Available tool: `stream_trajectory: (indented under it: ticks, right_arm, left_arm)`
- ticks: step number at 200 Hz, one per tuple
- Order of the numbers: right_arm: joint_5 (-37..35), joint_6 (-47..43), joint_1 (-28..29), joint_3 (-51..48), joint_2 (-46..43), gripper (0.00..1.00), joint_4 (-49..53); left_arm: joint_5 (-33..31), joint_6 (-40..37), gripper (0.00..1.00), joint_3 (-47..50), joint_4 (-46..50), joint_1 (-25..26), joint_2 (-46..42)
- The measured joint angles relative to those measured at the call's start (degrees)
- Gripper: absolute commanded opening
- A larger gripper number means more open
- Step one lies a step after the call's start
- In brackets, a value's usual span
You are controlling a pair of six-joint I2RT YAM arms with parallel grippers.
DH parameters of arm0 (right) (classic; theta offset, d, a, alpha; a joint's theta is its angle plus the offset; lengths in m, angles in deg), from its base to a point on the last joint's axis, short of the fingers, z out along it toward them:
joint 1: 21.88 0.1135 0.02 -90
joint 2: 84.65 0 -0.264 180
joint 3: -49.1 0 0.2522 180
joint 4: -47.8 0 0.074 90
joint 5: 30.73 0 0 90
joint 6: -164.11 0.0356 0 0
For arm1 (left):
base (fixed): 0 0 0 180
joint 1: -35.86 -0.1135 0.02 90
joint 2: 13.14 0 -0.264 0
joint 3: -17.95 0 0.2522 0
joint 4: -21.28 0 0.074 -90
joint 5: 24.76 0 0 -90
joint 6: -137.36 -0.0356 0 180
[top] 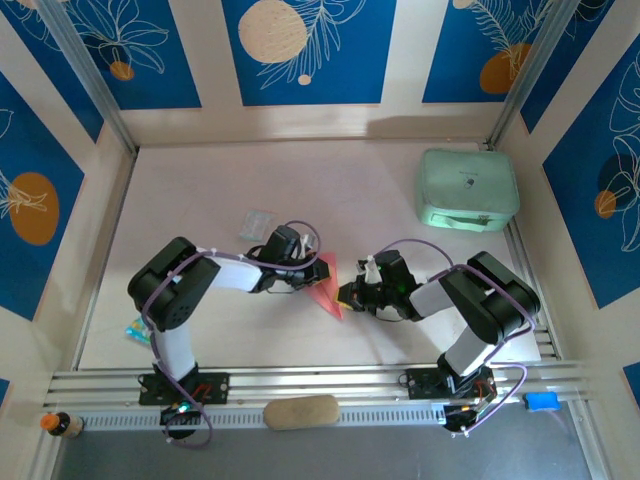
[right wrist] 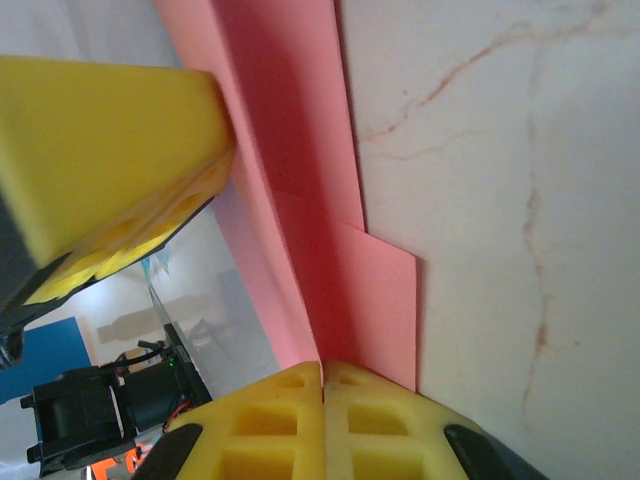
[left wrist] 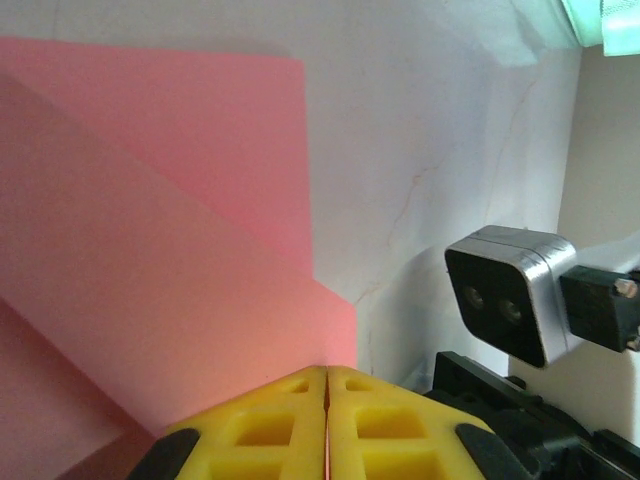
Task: Fold a paper plane with a square sheet of paper (pick it up from the middle)
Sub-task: Fourth fold the wing at the center of the table.
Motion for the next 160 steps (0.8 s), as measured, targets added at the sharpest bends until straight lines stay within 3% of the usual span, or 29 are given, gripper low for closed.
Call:
stream_trajectory:
  ticks: [160]
  right_arm:
    - [0.42,-0.02,-0.11,0.72,0.0,0.02,1.55]
  left_arm:
    - [0.46,-1.09,0.07,-1.33,0.5,0.0,2.67]
